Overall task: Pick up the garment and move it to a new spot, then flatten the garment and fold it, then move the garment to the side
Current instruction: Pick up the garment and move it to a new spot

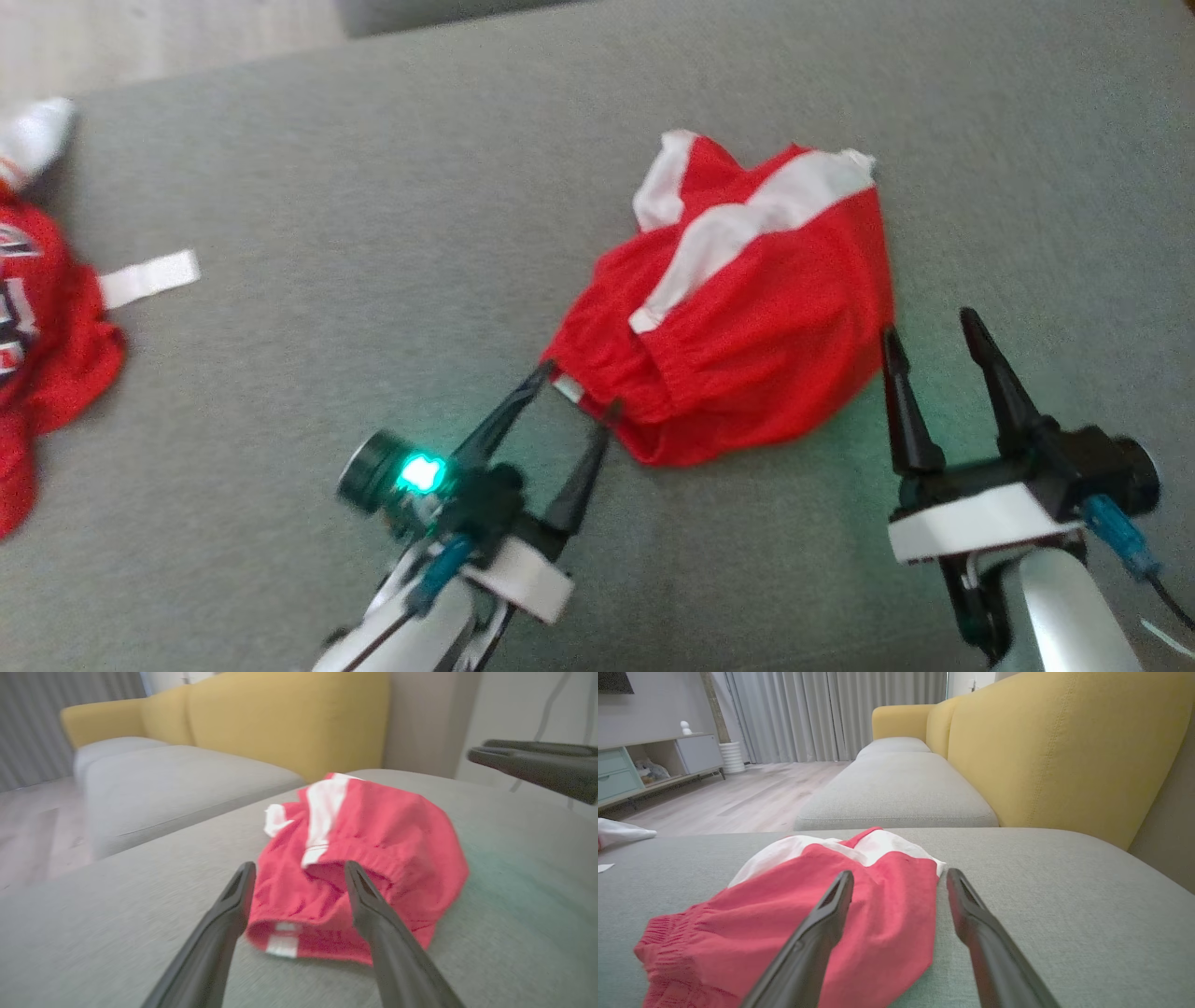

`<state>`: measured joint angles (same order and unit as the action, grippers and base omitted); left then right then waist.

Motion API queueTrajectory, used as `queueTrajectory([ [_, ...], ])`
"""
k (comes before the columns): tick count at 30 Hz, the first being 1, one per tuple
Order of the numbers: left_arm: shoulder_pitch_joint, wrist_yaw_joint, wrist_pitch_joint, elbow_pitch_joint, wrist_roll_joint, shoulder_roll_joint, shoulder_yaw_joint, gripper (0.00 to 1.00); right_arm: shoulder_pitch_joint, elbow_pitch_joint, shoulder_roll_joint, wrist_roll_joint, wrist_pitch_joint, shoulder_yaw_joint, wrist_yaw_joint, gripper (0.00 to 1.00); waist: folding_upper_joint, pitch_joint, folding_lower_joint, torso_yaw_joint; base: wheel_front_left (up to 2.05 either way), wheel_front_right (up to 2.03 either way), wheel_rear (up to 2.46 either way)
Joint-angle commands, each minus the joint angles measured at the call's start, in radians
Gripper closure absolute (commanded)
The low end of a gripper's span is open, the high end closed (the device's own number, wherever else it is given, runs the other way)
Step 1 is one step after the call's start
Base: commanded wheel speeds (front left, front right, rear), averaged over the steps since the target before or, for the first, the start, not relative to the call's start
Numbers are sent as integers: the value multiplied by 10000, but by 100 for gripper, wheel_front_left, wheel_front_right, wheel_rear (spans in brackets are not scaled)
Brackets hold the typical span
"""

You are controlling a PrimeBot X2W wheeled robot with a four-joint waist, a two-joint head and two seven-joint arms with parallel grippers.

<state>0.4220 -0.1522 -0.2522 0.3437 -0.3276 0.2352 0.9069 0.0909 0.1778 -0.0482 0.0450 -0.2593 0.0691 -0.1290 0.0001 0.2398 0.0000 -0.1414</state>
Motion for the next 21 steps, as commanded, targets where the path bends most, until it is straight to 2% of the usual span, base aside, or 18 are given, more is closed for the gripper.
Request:
queueTrajectory([
  [1, -271, -228, -90, -460, -83, 42, -650, 0, -74, -253, -21, -53, -24, 103, -17, 0, -1, -674, 0, 662, 0, 0, 0],
  [6, -1945, -917, -93, -1584, -210, -193, -2895, 0, -410, -233, -20, -46, -24, -88, -17, 0, -1, -1302, 0, 1269, 0, 0, 0],
  [9, -2872, -1035, -93, -2089, 42, -480, -4089, 0, -715, -231, -20, 116, -24, -180, -17, 0, -1, -1678, 0, 1562, 0, 0, 0],
  [15, -4304, -737, -94, -2878, 742, -1110, -5686, 0, -1354, -330, -20, 126, -24, -158, -17, 0, -1, -2276, 0, 1945, 0, 0, 0],
  [21, -5005, -323, -94, -3338, 1432, -1517, -6535, 0, -1707, -436, -20, 110, -24, -45, -17, 0, -1, -2501, 0, 2053, 0, 0, 0],
])
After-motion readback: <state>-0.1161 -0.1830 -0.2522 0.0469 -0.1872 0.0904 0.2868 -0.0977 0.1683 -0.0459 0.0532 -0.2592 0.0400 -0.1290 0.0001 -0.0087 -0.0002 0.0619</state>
